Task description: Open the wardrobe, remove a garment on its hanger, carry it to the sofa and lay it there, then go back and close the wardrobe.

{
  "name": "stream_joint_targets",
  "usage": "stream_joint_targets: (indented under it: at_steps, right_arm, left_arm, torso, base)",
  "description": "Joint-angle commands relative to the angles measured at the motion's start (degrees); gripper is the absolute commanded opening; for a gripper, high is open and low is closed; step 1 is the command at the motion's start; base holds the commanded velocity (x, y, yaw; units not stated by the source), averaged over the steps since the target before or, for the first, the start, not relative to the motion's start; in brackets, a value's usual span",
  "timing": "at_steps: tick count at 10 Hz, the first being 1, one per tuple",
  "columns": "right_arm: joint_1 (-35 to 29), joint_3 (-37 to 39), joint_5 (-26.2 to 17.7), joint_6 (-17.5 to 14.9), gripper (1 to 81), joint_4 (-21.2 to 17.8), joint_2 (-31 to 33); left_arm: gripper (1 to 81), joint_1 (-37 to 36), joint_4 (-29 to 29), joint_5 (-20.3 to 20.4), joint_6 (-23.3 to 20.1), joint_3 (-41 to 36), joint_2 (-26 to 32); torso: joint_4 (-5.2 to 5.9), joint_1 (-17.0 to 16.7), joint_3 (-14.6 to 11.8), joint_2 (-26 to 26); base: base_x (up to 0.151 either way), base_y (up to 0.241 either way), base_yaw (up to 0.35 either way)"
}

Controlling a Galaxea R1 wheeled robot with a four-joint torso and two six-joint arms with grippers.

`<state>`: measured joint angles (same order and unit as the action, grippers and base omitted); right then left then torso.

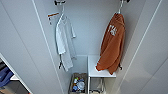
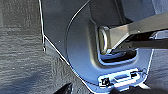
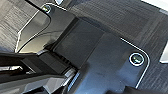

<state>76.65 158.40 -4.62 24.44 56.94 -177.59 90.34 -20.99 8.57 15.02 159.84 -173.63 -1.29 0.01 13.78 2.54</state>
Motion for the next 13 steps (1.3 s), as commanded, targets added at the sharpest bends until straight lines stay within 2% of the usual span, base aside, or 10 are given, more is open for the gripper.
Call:
stream_joint_targets:
  at_steps: [1,2,4,5,6,7,8,9,11,13]
  right_arm:
    - [3.19,-2.22,5.73,6.06,81.1,-15.33,2.91]
    - [4.69,-3.20,7.17,6.14,81.1,-20.08,3.62]
    - [8.28,-3.38,7.60,6.58,81.1,-26.77,3.98]
    - [10.66,-3.38,8.82,5.74,81.1,-32.94,3.80]
    - [11.29,-2.85,10.95,2.46,81.1,-40.15,3.27]
    - [11.38,-2.67,11.21,-6.69,81.1,-47.98,3.10]
    - [11.73,-2.93,10.51,-13.17,81.1,-53.16,3.36]
    - [11.82,-4.08,10.42,-14.51,81.1,-52.90,3.80]
    - [12.25,-3.55,9.90,-14.51,81.1,-53.16,3.45]
    - [12.96,-3.55,9.45,-14.60,81.1,-53.08,2.92]
  left_arm:
    - [81.1,-0.65,0.16,-3.30,-0.25,0.21,0.03]
    - [81.1,-0.82,-0.01,-3.30,-0.25,0.21,0.03]
    - [81.1,-1.35,-0.28,-3.30,-0.34,0.21,-0.05]
    - [81.1,-1.52,-0.36,-3.30,-0.34,0.21,-0.05]
    - [81.1,-1.53,-0.37,-3.30,-0.34,0.21,-0.05]
    - [81.1,-1.53,-0.37,-3.30,-0.34,0.21,-0.05]
    - [81.1,-1.61,-0.37,-3.30,-0.34,0.21,0.03]
    - [81.1,-1.62,-0.37,-3.30,-0.25,0.21,0.12]
    - [81.1,-1.70,-0.37,-3.21,-0.25,0.21,-0.14]
    - [81.1,-1.62,-0.37,-3.21,-0.25,0.21,-0.32]
  torso:
    - [0.00,0.00,0.00,0.00]
    - [0.00,0.00,0.00,0.00]
    - [0.00,0.00,0.00,0.00]
    - [0.00,0.00,0.00,0.00]
    - [0.00,0.00,0.00,0.00]
    - [0.00,0.00,0.00,0.00]
    - [0.00,0.00,0.00,0.00]
    - [0.00,0.00,0.00,0.00]
    - [0.00,0.00,0.00,0.00]
    - [0.00,0.00,-3.72,0.00]
  base:
    - [0.000,0.000,0.000]
    - [0.000,0.000,0.000]
    - [0.000,0.000,0.000]
    - [0.000,0.000,0.000]
    - [0.000,0.000,0.000]
    - [0.000,0.000,0.000]
    - [0.000,0.000,0.000]
    - [0.000,0.000,0.000]
    - [0.000,0.000,0.000]
    - [0.000,0.000,0.000]
